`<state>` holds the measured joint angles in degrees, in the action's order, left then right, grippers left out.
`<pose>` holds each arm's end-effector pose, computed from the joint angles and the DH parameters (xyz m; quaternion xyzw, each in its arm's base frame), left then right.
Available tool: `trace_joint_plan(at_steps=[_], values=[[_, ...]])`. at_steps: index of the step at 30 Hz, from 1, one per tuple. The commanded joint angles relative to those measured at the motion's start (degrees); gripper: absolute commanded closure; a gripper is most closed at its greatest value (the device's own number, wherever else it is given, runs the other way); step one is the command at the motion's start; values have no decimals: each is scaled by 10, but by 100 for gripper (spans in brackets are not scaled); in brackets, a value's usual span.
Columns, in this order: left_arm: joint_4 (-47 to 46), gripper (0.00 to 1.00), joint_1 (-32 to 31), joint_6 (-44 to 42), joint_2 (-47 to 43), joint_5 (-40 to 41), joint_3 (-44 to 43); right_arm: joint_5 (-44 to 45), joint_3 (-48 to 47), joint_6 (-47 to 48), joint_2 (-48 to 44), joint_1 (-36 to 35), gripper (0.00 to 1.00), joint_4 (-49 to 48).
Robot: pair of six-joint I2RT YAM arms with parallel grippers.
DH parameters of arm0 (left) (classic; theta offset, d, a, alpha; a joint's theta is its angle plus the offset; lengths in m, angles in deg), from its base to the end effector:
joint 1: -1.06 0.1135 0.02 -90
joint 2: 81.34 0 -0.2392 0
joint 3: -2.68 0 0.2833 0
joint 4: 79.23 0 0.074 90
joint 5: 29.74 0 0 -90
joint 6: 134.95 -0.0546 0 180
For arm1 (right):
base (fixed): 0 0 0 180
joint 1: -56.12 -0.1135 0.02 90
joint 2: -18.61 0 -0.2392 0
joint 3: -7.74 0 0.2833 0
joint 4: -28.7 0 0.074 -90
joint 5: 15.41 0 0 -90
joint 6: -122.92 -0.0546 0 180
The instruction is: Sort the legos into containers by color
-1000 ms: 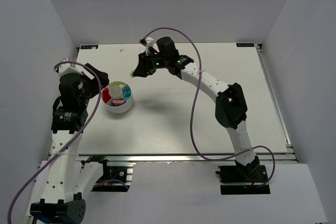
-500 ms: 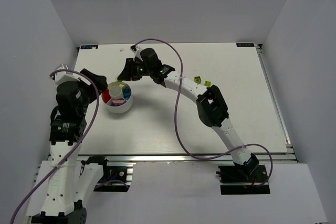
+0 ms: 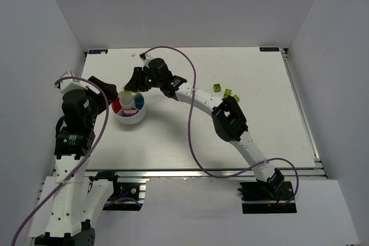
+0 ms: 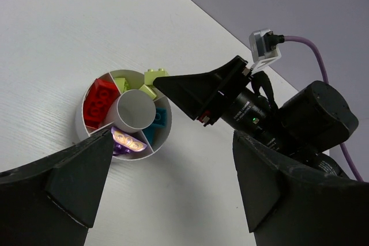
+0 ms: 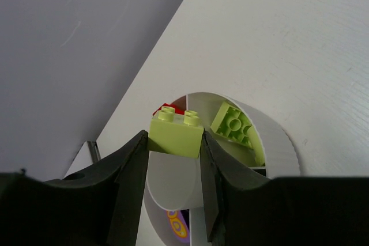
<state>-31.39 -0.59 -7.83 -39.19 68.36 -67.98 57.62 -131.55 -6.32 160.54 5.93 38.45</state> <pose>0.2126 0.0016 0.3669 -0.2868 0.7626 -0.1371 0.5633 0.3812 0.4823 0.2209 -0.1656 0.7584 0.5178 0.3595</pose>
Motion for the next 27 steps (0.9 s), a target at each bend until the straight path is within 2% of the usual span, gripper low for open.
trace_joint_plan(at_steps=[1,9,18,19,22,27], values=[[5,7,2,2,-6,5,5,23,-16,7,19,-3,85,-28],[5,7,2,2,-4,5,4,34,-17,17,30,-3,75,-29],[1,7,2,4,-1,1,3,31,-14,29,26,-3,51,-23],[0,7,2,5,-1,2,3,30,-13,30,25,-3,45,-23],[0,7,2,6,-2,-1,2,27,-13,38,20,-3,40,-23],[2,7,2,9,-8,-4,1,19,-12,52,7,-3,39,-24]])
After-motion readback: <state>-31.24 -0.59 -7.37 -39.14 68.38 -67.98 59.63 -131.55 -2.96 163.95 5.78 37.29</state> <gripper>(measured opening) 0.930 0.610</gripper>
